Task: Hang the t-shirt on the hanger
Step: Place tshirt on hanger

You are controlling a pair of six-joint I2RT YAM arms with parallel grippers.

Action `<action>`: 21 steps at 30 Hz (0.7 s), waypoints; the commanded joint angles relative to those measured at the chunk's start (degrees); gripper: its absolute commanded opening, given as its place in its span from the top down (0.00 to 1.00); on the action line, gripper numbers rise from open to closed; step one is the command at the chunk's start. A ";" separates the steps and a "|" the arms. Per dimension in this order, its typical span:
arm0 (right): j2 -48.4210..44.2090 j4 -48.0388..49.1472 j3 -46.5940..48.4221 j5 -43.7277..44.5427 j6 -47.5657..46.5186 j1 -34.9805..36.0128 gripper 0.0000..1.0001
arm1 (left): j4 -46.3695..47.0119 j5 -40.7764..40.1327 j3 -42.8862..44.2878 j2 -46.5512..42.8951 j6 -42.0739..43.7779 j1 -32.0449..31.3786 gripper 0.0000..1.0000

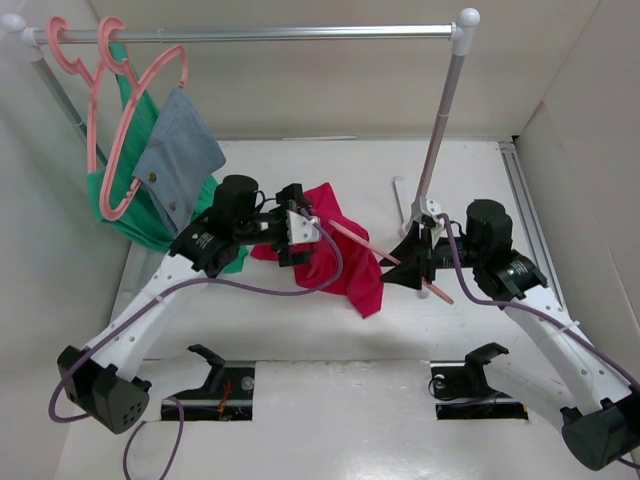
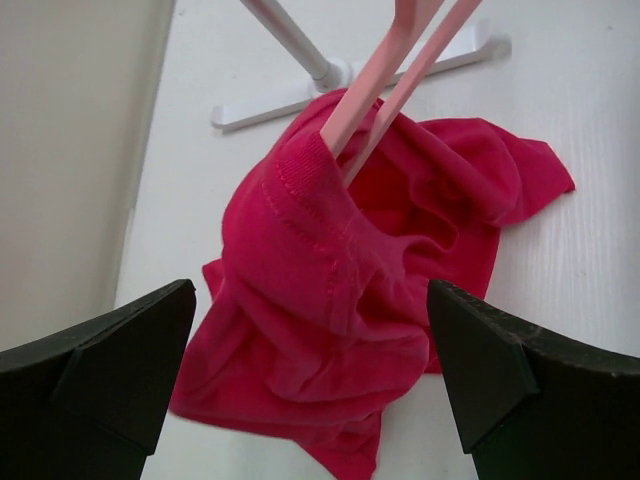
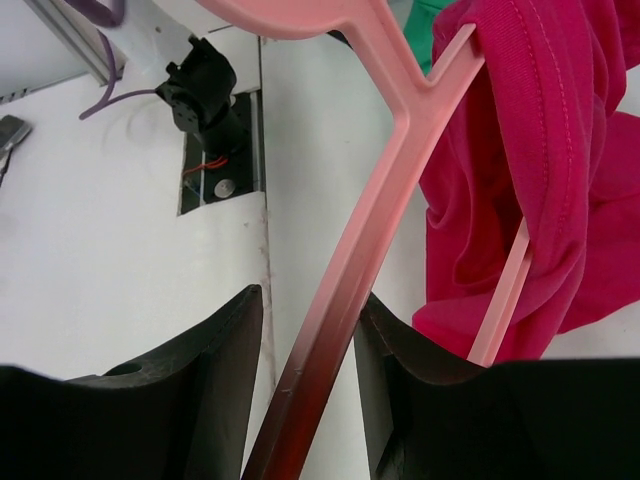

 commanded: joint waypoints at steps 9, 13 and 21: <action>0.13 5.20 4.15 -3.98 -1.27 -0.29 1.00 | 8.80 -1.08 1.71 8.25 1.56 -0.92 0.30; 0.65 5.20 4.15 -3.98 -1.80 -0.29 1.00 | 6.62 1.19 3.98 8.86 2.08 -0.92 0.77; 6.80 5.20 7.66 2.52 -3.11 -0.29 1.00 | -0.86 7.88 6.10 7.02 3.84 -2.94 0.82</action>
